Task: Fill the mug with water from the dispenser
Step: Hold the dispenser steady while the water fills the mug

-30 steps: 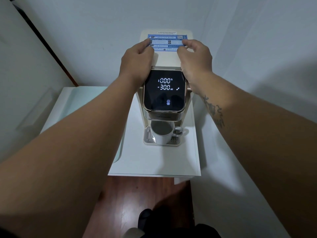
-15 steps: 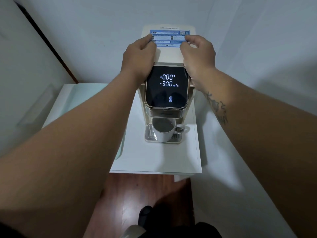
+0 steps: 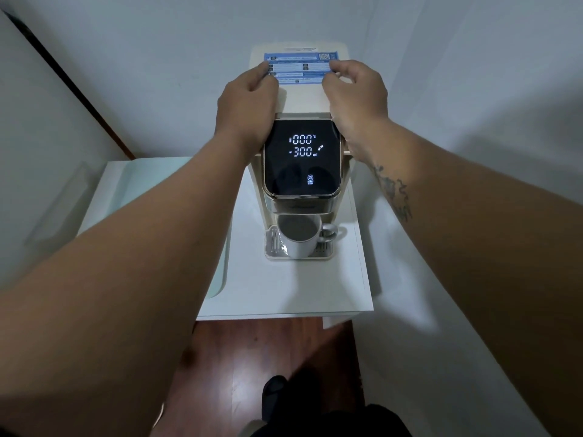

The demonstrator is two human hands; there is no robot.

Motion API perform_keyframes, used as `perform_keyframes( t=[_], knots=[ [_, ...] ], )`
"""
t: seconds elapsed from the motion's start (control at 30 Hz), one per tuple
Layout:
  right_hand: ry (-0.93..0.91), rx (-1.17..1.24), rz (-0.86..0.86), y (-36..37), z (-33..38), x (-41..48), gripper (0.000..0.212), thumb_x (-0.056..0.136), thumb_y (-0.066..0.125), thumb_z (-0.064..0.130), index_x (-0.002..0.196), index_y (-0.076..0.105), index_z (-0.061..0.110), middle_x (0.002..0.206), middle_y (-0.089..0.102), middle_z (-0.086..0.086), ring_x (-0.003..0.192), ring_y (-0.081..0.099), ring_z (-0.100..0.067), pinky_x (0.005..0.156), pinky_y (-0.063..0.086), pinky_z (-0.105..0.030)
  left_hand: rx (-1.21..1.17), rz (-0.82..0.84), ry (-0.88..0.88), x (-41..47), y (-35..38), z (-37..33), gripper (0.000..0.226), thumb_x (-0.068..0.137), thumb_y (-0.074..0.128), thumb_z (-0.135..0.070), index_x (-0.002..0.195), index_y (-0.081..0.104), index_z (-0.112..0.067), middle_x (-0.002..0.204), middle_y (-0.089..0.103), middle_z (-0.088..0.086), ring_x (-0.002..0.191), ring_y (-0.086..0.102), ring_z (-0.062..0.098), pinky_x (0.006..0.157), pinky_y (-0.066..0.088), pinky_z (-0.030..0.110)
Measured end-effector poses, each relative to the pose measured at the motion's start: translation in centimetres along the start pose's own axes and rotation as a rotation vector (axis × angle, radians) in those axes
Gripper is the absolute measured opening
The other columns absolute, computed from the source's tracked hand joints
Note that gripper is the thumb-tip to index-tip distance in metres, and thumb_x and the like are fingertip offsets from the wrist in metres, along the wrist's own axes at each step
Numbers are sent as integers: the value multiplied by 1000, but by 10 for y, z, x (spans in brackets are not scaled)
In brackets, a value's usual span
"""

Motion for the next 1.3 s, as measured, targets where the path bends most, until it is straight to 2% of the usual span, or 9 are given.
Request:
perform_keyframes(
  t=[0.13,0.3,0.43,0.5,0.63,0.8,0.93,1.13,1.3],
  knots=[
    [-10,-7,10,1,-2,1,36,89,56,27,124,67,28,112,62,14,76,62,1,83,55,-22,2,5,3,-2,-1,-2,68,71,44,-50,133,66,-37,128,71,-16,121,64,11,110,49,37],
    [-16,7,11,2,-1,2,36,89,56,27,123,68,27,117,62,12,91,62,1,90,52,-21,19,20,2,-5,1,-5,59,84,43,-40,139,63,-33,135,67,-14,125,60,9,112,45,33],
    [-21,22,9,1,-2,2,35,91,56,23,125,67,24,110,61,12,61,58,12,65,46,-4,28,16,-4,-7,0,-6,61,83,43,-41,140,62,-32,139,65,-14,128,58,9,114,43,32],
    [-21,24,15,1,-2,4,34,92,56,21,125,67,22,107,60,12,54,55,11,55,41,0,26,22,-4,-7,0,-7,58,86,43,-39,140,61,-32,140,64,-14,128,58,9,114,43,33],
    [-10,37,5,-1,-3,3,34,92,56,21,124,67,23,111,62,8,56,56,4,54,45,-5,27,23,0,-7,0,-6,56,88,44,-39,141,61,-33,139,64,-14,127,58,10,113,44,33],
    [-3,49,-6,0,-5,5,32,89,56,24,119,68,27,115,69,2,38,49,3,52,44,-16,21,18,-5,-8,0,-7,54,89,44,-39,141,60,-33,141,63,-14,128,58,10,113,43,31],
    [-10,41,-11,0,-4,4,33,89,56,24,118,69,27,117,69,4,43,50,0,58,45,-21,15,26,-4,-6,0,-7,50,94,45,-36,141,60,-33,142,62,-14,127,57,9,108,42,24],
    [0,32,-9,-2,-4,4,33,91,55,23,121,68,26,108,69,4,38,48,1,51,43,-16,17,15,0,-6,1,-6,53,90,43,-39,140,61,-35,139,65,-15,125,59,10,110,45,30],
    [-6,27,-12,-1,-4,4,35,90,55,24,122,68,27,111,68,8,43,50,1,56,45,-18,14,18,-6,-7,0,-7,52,92,44,-39,141,60,-35,141,63,-14,128,57,10,110,43,29]
  ],
)
Point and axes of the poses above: each hand's wrist, its own x-axis towards the middle knuckle, its own y-axis out of the palm, z = x × y, the point moved 6 cm from there along x, towards the middle knuckle
